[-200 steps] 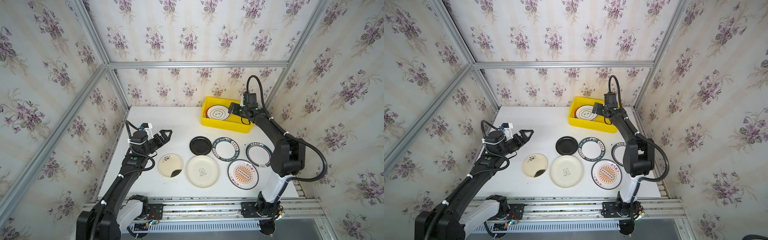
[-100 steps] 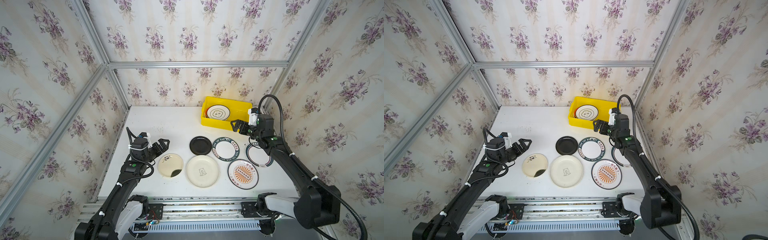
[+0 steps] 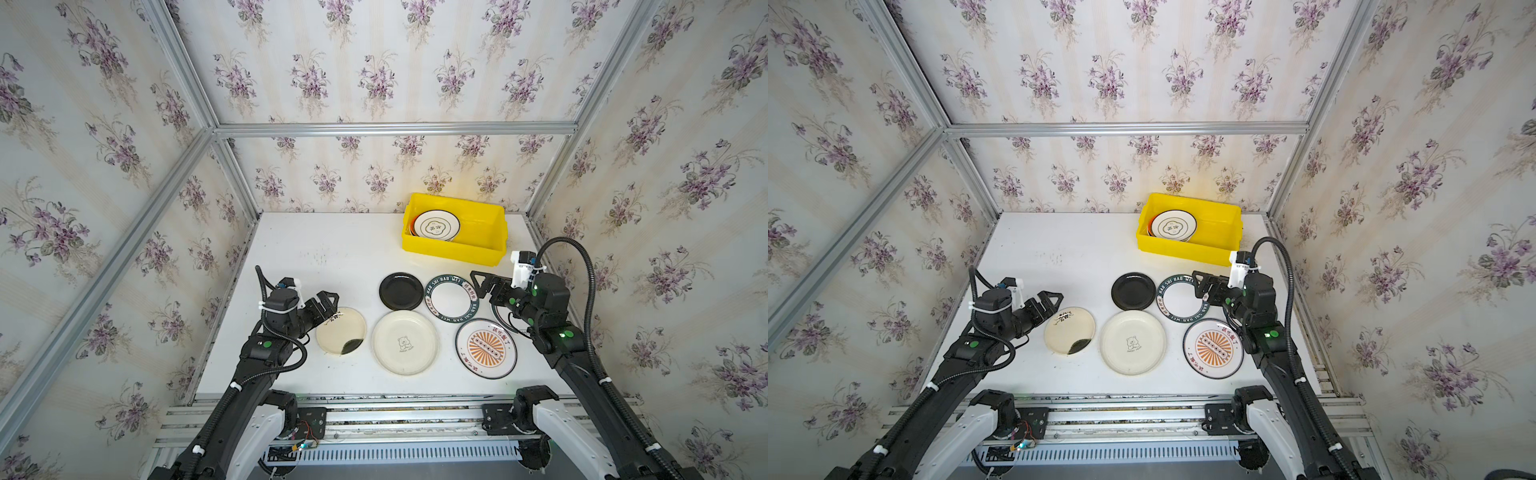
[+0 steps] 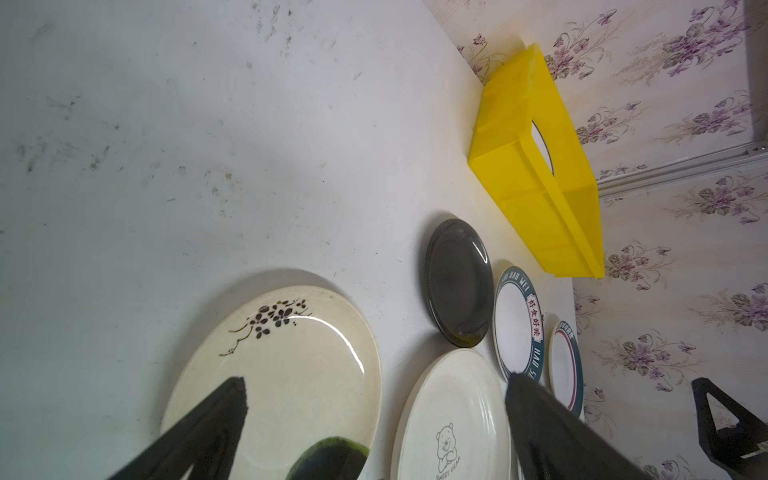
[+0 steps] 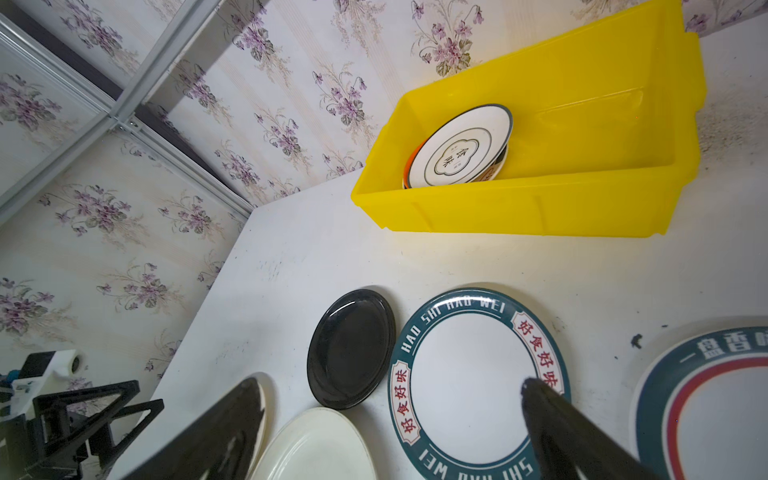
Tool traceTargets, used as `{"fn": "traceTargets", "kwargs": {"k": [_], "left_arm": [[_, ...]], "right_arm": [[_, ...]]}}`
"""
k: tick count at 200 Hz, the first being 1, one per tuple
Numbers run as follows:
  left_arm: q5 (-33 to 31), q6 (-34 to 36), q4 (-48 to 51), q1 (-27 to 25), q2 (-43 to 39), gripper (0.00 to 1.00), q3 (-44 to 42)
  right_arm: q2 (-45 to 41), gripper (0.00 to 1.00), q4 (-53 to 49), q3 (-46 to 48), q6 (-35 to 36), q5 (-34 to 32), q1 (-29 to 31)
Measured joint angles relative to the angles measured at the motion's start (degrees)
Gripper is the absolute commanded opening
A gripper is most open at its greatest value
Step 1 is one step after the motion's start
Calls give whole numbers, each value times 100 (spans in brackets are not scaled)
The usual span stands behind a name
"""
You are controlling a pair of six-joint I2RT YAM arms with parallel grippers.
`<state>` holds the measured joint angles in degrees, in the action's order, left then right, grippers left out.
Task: Place the plates into the plastic bin on the countertop
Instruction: 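Withdraw right gripper from the bin while left gripper moves over the cream plate, then lower left gripper onto the rim of the cream flower-print plate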
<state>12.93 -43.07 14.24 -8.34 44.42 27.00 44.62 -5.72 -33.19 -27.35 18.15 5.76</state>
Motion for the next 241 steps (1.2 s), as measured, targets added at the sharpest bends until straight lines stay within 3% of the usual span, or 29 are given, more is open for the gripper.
{"fn": "traceTargets", "kwargs": {"k": [75, 171, 214, 241], "left_arm": [[-212, -372, 612, -81, -643, 99, -734], [-308, -426, 638, -105, -48, 97, -979], [-315, -470, 448, -114, 155, 88, -1080], [-313, -507, 245, -116, 260, 76, -1145]], "right_arm": [[15, 99, 44, 374, -262, 568, 0], [103, 99, 299, 411, -485, 905, 2], [118, 99, 363, 503, -586, 903, 0], [116, 99, 382, 529, -603, 901, 0]]}}
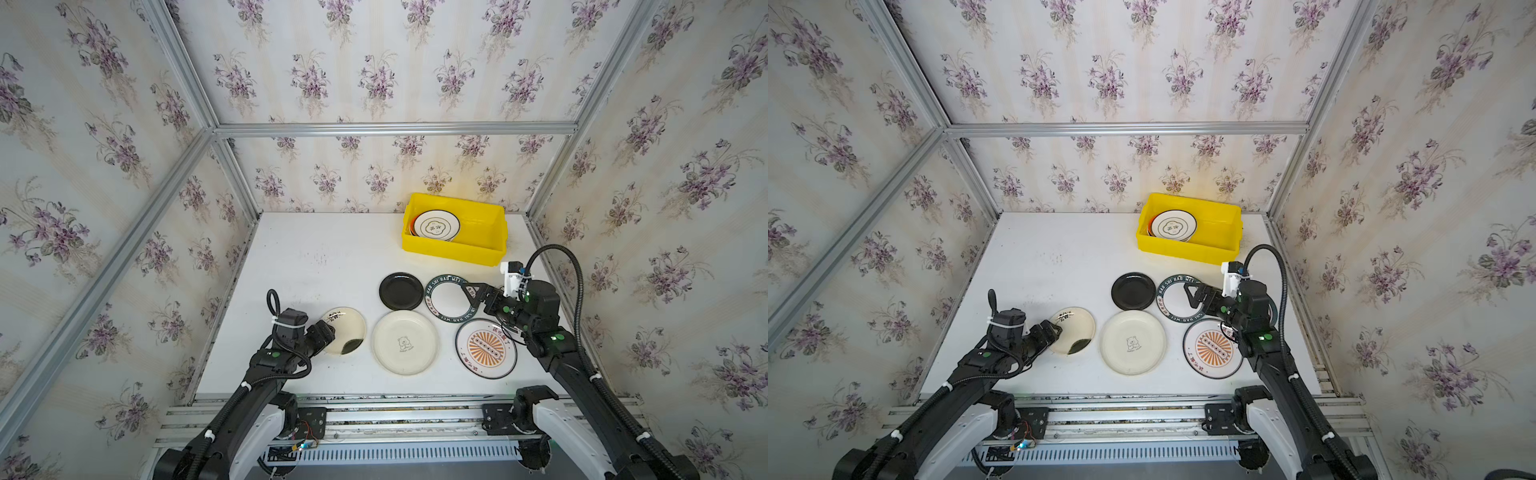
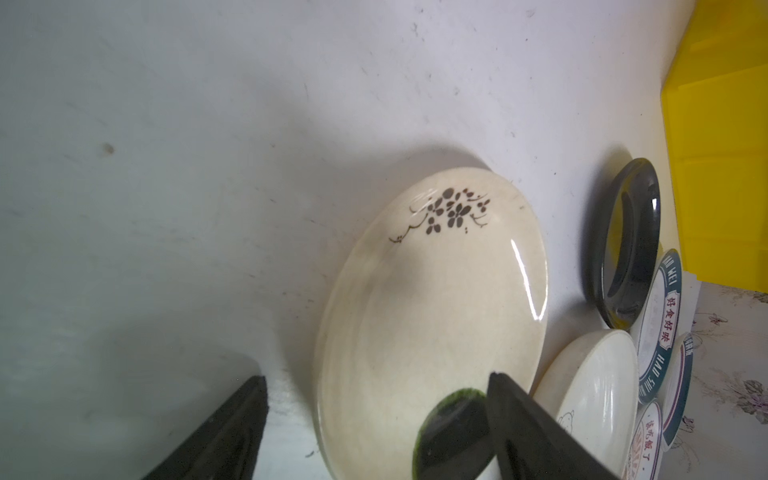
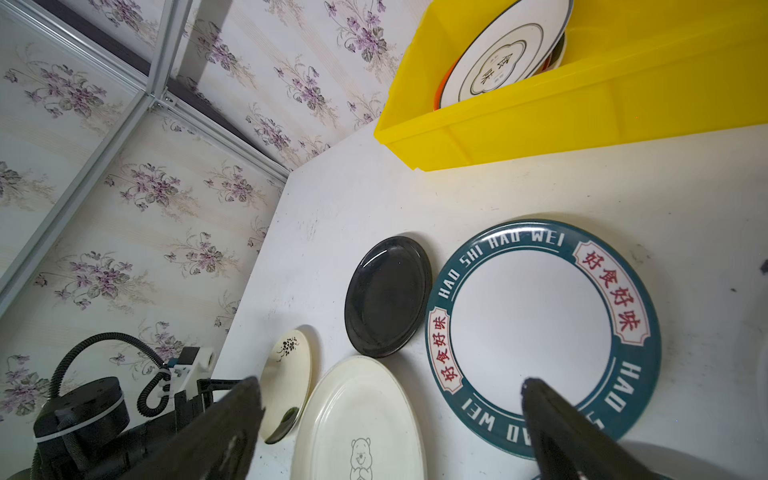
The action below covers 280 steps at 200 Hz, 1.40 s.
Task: Place the plates into the plastic bin on the countertop
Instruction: 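Lower left gripper onto the rim of the cream flower-print plate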
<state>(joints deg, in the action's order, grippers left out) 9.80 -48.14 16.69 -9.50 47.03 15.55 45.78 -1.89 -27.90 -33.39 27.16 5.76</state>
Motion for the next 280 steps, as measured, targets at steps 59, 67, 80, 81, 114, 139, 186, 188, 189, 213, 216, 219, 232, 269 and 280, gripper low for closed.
{"fn": "traceTargets", "kwargs": {"k": [59, 67, 80, 81, 114, 139, 186, 188, 189, 213, 216, 219, 232, 269, 280], "left_arm": [[13, -2, -210, -9, 190, 56, -57], [4, 0, -210, -9, 219, 56, -57], [-9, -2, -234, -9, 251, 47, -59], [-9, -4, -236, -9, 254, 47, -59], [-42, 2, -297, -13, 374, 44, -59], [-107, 2, -337, -13, 448, 37, -61], [-186, 4, -437, -13, 610, 26, -46], [-195, 7, -437, -13, 619, 25, -44], [-197, 7, -437, -13, 621, 25, -42], [-251, 57, -422, -13, 745, 21, 22], [-258, 66, -424, -13, 761, 21, 31], [-267, 66, -422, -13, 780, 21, 44], [-289, 107, -404, -13, 846, 20, 83], [-315, 136, -380, -13, 942, 15, 153], [-317, 151, -380, -13, 940, 12, 166]], "right_arm": [[4, 99, -2, 35, -26, -7, 0], [7, 99, 2, 44, -28, -7, 0], [28, 99, -9, 66, -52, -9, 2], [33, 99, -9, 66, -59, -11, 2], [127, 98, 22, 98, -129, -28, 2], [251, 98, 39, 98, -133, -9, 2], [444, 97, 59, 87, -140, 24, 4], [448, 97, 61, 87, -155, 28, 4], [448, 97, 61, 87, -162, 28, 4], [461, 97, 90, 87, -175, 68, 7], [461, 97, 90, 87, -175, 70, 7], [461, 97, 90, 87, -175, 76, 7], [461, 97, 90, 87, -188, 85, 7], [463, 97, 90, 87, -236, 122, 2], [463, 97, 90, 87, -238, 129, 2]]}}
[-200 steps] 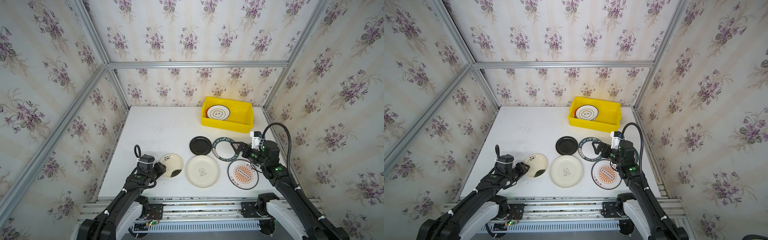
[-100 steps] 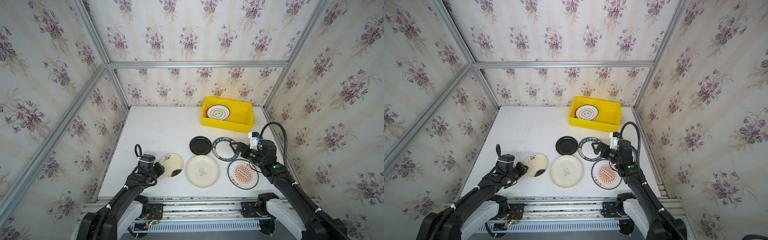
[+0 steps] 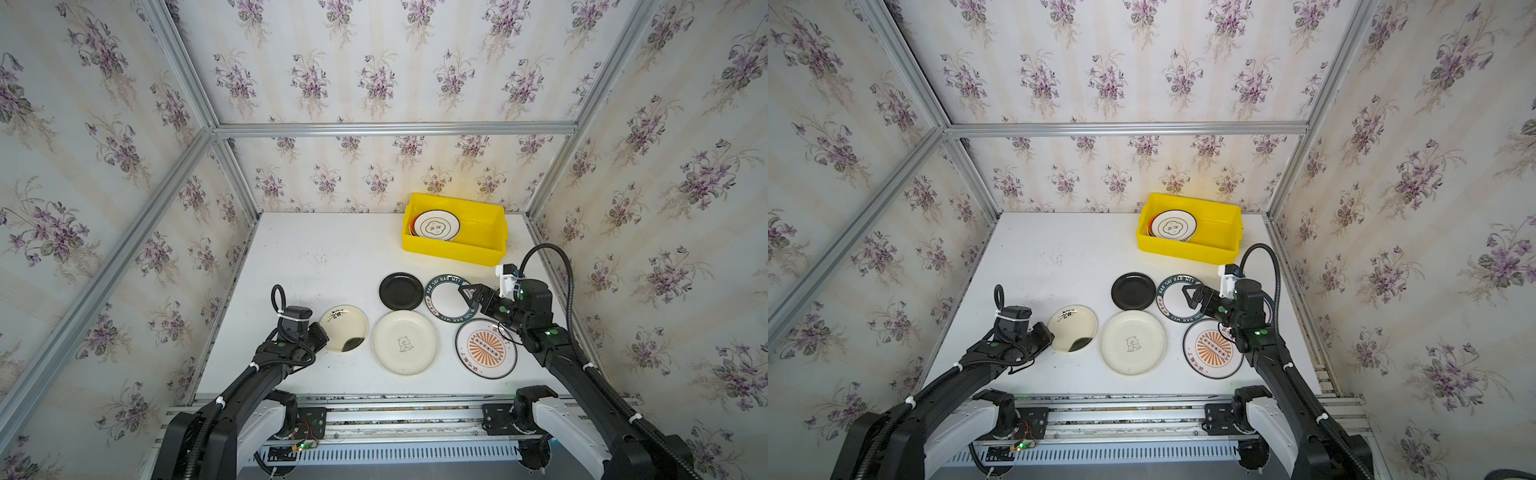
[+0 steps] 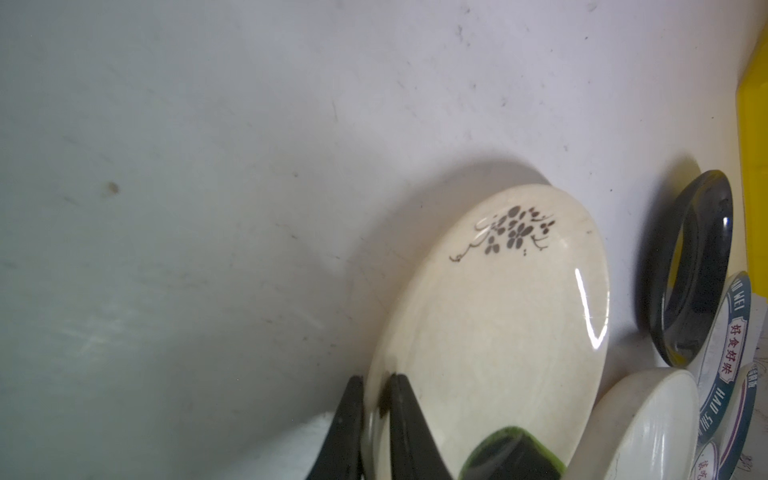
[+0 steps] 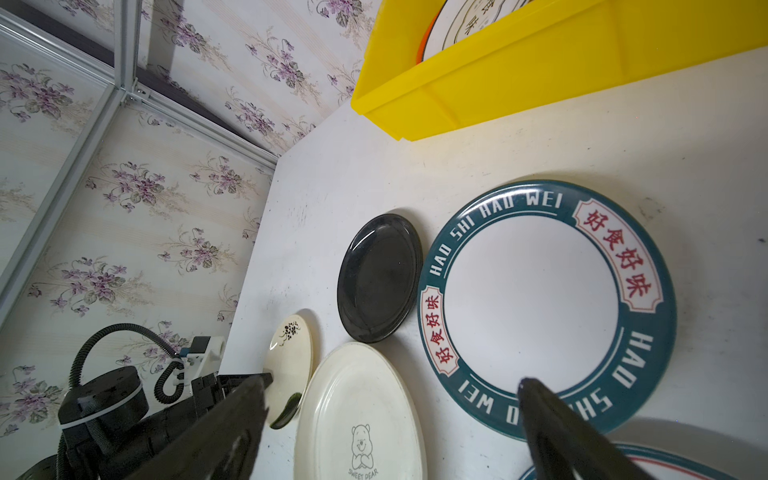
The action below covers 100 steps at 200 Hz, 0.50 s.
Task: Place the plates into the plastic bin on the countertop
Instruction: 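Lower left gripper onto the rim of the cream flower-print plate, then grasp the cream plate rim with left gripper and tilt it upright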
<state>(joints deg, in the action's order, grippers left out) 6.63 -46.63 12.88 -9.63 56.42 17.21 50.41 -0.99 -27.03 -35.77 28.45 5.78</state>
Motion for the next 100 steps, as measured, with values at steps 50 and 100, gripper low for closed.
{"fn": "traceTargets", "kwargs": {"k": [50, 100], "left_arm": [[118, -7, -280, 2, -2, 5, 111], [149, -4, -280, 9, 0, 0, 136]], "right_arm": [[0, 97, 28, 11, -39, 42, 0], [-7, 97, 68, 61, -39, 81, 0]]}}
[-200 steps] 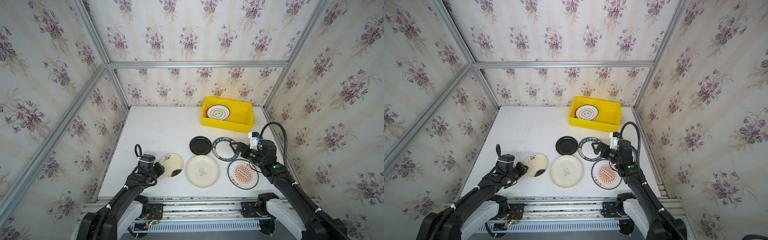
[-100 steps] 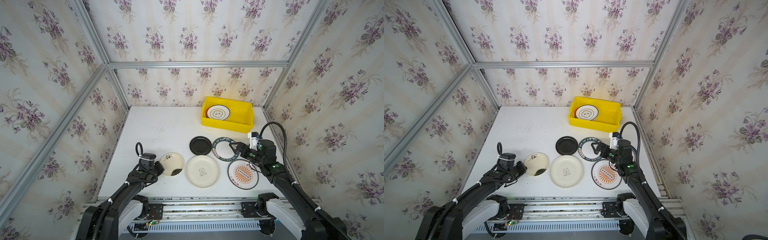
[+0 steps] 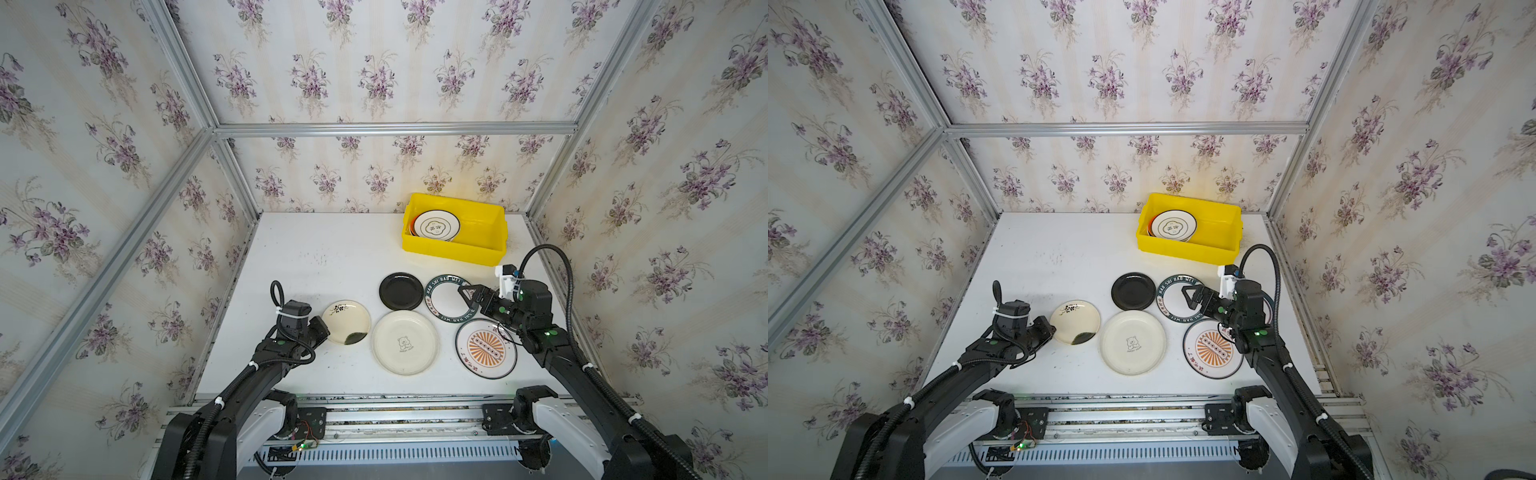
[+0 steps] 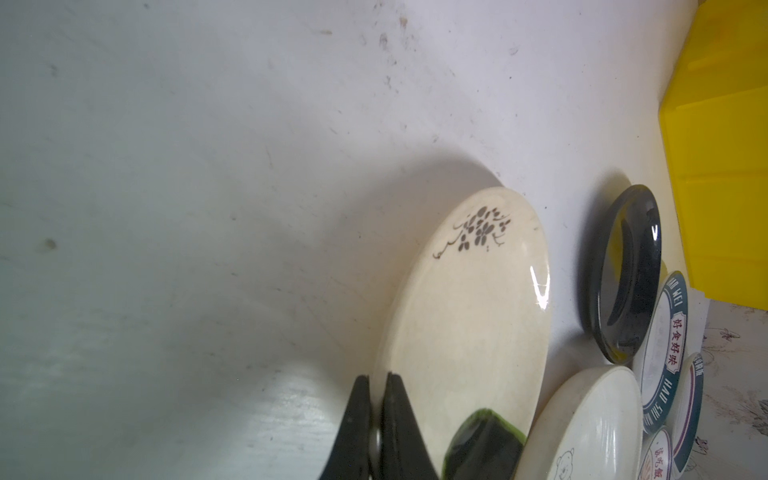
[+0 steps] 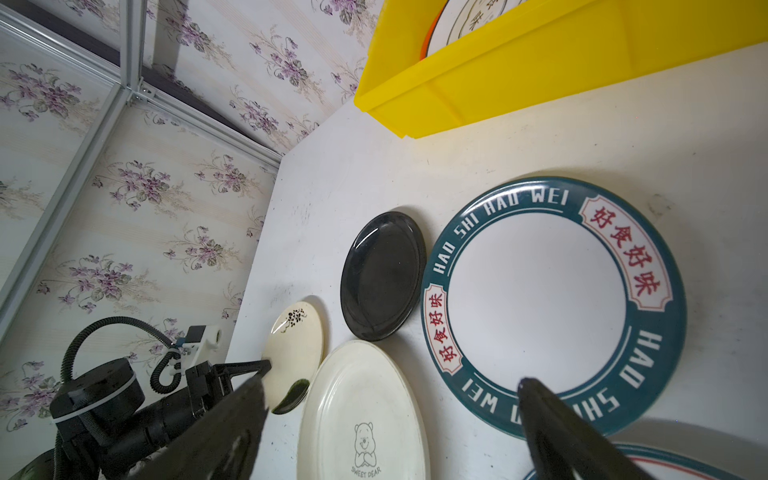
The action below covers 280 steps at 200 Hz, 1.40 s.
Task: Place the plates into the plastic bin on the countertop
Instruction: 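Grasp the cream plate rim with left gripper and tilt it upright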
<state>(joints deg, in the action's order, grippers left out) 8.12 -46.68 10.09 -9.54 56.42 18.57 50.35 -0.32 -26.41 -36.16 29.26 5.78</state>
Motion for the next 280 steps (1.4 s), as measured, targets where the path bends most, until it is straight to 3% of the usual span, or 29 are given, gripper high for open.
{"fn": "traceTargets", "kwargs": {"k": [149, 280], "left_arm": [[37, 7, 389, 2, -192, 0, 210], [417, -177, 546, -74, -1276, 0, 627]], "right_arm": [[-2, 97, 131, 101, 0, 0, -2], [138, 92, 142, 101, -116, 2, 0]]}}
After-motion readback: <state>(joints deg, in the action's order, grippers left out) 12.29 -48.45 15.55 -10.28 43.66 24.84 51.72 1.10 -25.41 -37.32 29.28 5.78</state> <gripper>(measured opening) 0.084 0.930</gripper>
